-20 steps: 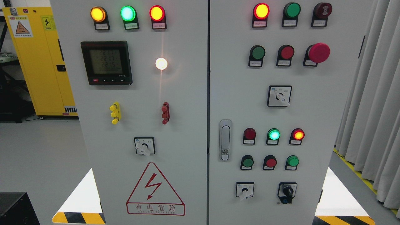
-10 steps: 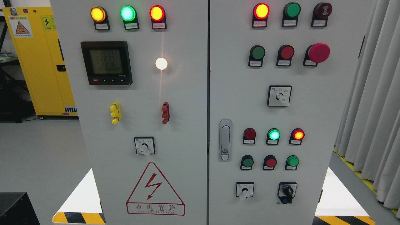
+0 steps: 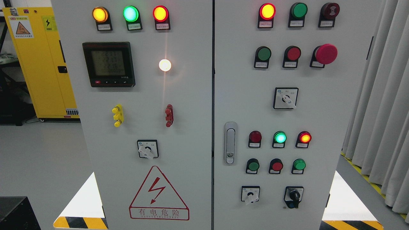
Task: Press green start button
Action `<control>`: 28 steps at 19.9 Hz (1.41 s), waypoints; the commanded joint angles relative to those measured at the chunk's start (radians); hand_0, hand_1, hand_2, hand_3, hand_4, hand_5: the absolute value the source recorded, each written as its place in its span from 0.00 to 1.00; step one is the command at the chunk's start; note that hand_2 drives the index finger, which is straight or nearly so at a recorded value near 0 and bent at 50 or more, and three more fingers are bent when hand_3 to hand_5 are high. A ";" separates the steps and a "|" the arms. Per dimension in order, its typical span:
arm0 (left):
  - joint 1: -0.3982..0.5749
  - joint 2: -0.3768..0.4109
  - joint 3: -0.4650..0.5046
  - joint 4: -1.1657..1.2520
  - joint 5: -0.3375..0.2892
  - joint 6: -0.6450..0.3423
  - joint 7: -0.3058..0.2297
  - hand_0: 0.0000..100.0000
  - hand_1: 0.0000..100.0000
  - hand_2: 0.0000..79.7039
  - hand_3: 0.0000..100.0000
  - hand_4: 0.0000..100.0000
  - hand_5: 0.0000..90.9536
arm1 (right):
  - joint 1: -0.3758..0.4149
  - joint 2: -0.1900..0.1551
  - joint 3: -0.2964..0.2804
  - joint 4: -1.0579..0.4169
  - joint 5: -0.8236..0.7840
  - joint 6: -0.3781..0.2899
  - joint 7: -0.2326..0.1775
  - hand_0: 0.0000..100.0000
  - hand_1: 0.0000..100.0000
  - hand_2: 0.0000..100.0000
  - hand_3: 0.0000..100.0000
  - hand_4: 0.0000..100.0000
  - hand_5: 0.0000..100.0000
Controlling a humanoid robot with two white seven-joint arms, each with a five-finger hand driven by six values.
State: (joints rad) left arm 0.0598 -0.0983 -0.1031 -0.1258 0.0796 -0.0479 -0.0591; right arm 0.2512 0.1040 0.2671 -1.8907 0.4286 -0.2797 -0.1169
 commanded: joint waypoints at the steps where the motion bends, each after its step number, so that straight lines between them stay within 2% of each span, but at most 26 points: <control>1: 0.000 0.000 -0.001 0.000 -0.001 0.000 -0.001 0.12 0.56 0.00 0.00 0.00 0.00 | -0.064 0.003 -0.104 0.015 0.273 -0.003 -0.049 0.48 0.77 0.00 0.43 0.50 0.39; 2: 0.000 0.000 0.000 0.000 0.000 0.000 -0.001 0.12 0.56 0.00 0.00 0.00 0.00 | -0.072 0.003 -0.117 0.013 0.338 -0.004 -0.056 0.51 0.79 0.00 0.54 0.65 0.59; 3: 0.000 0.000 -0.001 0.000 0.000 0.000 -0.001 0.12 0.56 0.00 0.00 0.00 0.00 | -0.078 0.003 -0.120 0.010 0.384 -0.009 -0.064 0.54 0.81 0.00 0.65 0.76 0.76; 7: 0.000 0.000 0.000 0.000 -0.001 0.000 -0.001 0.12 0.56 0.00 0.00 0.00 0.00 | -0.092 0.005 -0.123 0.002 0.562 -0.016 -0.078 0.56 0.84 0.00 0.89 0.98 0.98; 9: 0.000 0.000 0.000 0.000 -0.001 0.000 -0.001 0.12 0.56 0.00 0.00 0.00 0.00 | -0.124 0.005 -0.137 -0.010 0.652 -0.016 -0.081 0.56 0.86 0.00 0.95 1.00 1.00; 13: 0.000 0.000 -0.001 0.000 0.000 0.000 -0.001 0.12 0.56 0.00 0.00 0.00 0.00 | -0.200 0.005 -0.167 0.002 0.751 -0.003 -0.075 0.56 0.89 0.00 1.00 1.00 1.00; 16: 0.000 0.000 0.000 0.000 0.000 0.000 -0.001 0.12 0.56 0.00 0.00 0.00 0.00 | -0.257 -0.003 -0.178 0.045 0.757 0.030 -0.075 0.58 0.91 0.00 1.00 1.00 1.00; 22: 0.000 0.000 0.000 0.000 -0.001 0.000 -0.001 0.12 0.56 0.00 0.00 0.00 0.00 | -0.354 -0.004 -0.239 0.126 0.757 0.034 -0.070 0.61 0.91 0.00 1.00 1.00 1.00; 28: 0.000 0.000 0.000 0.000 0.000 0.000 -0.001 0.12 0.56 0.00 0.00 0.00 0.00 | -0.421 -0.004 -0.239 0.186 0.757 0.045 -0.064 0.64 0.92 0.00 1.00 1.00 1.00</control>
State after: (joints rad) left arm 0.0597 -0.0982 -0.1031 -0.1257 0.0795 -0.0479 -0.0590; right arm -0.1029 0.1023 0.0641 -1.7969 1.1734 -0.2378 -0.1857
